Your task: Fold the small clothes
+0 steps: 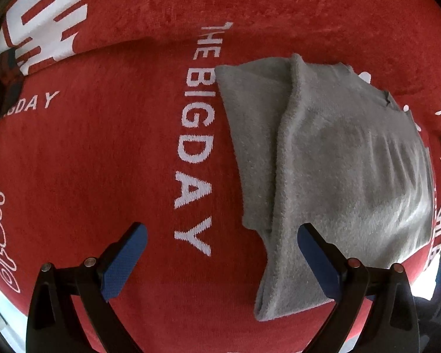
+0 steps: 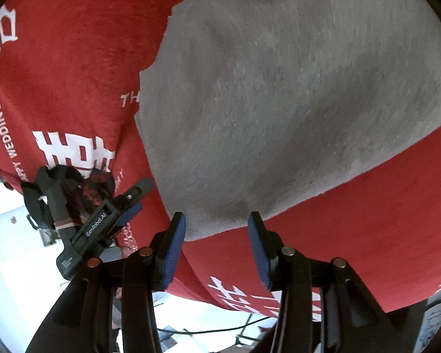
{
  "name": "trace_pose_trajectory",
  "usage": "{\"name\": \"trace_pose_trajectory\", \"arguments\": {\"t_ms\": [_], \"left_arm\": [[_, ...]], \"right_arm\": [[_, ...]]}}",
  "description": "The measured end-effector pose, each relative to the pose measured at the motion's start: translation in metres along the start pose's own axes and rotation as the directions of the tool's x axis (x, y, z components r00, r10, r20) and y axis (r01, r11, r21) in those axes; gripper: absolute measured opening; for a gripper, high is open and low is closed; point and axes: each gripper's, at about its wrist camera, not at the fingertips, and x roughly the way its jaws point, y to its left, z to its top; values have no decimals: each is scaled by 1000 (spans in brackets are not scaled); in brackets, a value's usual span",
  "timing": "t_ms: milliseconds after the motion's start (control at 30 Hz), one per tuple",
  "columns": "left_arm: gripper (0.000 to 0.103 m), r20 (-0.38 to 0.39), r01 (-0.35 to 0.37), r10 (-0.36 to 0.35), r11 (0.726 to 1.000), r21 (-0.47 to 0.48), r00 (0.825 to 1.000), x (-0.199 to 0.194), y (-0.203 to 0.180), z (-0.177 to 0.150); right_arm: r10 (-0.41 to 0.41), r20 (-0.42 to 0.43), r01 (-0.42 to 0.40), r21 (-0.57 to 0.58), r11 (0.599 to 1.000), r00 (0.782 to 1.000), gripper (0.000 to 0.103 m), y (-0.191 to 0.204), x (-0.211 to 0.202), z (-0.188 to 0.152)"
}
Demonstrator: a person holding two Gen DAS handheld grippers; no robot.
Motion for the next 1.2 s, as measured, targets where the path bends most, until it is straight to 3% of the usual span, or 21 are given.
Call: {"name": "trace_pose_trajectory", "arguments": {"t_ms": [367,433,500,667,1000,1067,1133,1200], "left_arm": [[102,-6,25,-25,999,-29,1000,3,5,4],[102,-23,47,-48,998,-46,999,6,11,5],[102,-32,87,-89,994,-60,996,6,15,5],[102,-9,233,-236,965,-124,972,1,30,5],[102,-17,389,-398,905,-173,917,12,22,17],[102,-21,414,-425,891,-186,905,16,18,20],[102,-21,440,-451,878,-188,892,19,11,24],[102,-21,464,-476,865,-190,879,21,5,28]], "right_arm": [[20,15,-21,46,999,1000,49,-20,2,-11],[19,24,-20,52,998,1000,70,-25,1,-12],[43,26,-44,58,997,999,70,-28,2,-13],[94,51,-97,61,993,994,70,-29,10,-11],[202,106,-212,96,972,974,70,-18,31,4],[219,102,-231,124,965,970,63,-18,34,7],[246,88,-257,150,955,965,14,-17,36,11],[302,86,-312,142,939,949,9,-14,31,15]]}}
